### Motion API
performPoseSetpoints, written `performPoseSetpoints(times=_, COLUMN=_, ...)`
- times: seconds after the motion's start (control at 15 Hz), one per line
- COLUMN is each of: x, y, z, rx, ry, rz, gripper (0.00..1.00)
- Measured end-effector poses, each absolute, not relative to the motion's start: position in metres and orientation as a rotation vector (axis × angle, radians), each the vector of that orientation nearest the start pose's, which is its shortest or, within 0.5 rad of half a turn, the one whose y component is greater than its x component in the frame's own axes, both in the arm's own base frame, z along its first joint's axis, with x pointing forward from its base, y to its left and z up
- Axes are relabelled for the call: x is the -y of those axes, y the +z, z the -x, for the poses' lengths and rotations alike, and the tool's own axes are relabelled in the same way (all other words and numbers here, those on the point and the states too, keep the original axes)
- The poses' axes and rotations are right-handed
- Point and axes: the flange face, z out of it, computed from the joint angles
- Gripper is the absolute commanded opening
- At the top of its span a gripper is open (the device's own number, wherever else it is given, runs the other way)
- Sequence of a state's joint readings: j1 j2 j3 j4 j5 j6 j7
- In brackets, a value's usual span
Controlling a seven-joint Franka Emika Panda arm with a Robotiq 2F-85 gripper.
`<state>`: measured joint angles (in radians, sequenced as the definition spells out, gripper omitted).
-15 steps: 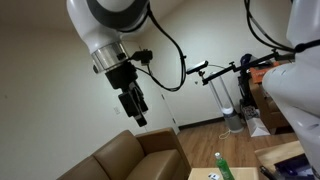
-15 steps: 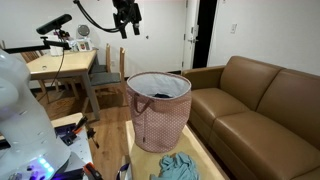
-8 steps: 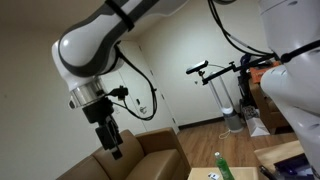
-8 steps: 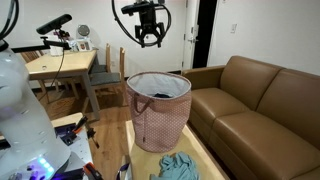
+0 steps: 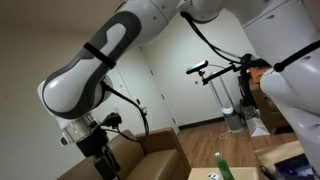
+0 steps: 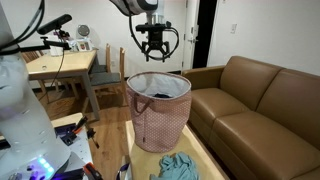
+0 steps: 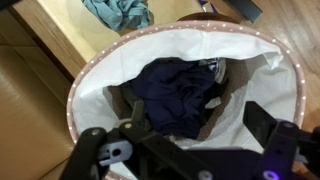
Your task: Remove the black cloth from the laundry bag
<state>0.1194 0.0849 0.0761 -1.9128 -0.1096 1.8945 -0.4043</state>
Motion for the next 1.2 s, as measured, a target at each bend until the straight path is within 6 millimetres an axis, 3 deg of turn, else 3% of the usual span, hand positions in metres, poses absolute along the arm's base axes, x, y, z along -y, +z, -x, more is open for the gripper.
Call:
performPoseSetpoints(times=0.2, x=-0.104, y=0.438, z=-0.561, rx=1.032, ry=0.192, rz=3.061, gripper=1.00)
performPoseSetpoints(times=0.33, x=-0.110, y=0.422, z=-0.566, rx=1.067, ry=0.198, rz=3.052, gripper=1.00)
performPoseSetpoints(times=0.93, x=-0.141, y=0.267, z=-0.603, rx=1.183, ry=0.253, rz=2.938, gripper=1.00)
performPoseSetpoints(times=1.07, x=-0.144, y=0.239, z=-0.609, rx=1.228, ry=0.261, rz=2.895, gripper=1.00)
performPoseSetpoints(times=1.2, x=-0.144, y=0.231, z=-0.614, rx=1.238, ry=0.265, rz=2.869, gripper=1.00)
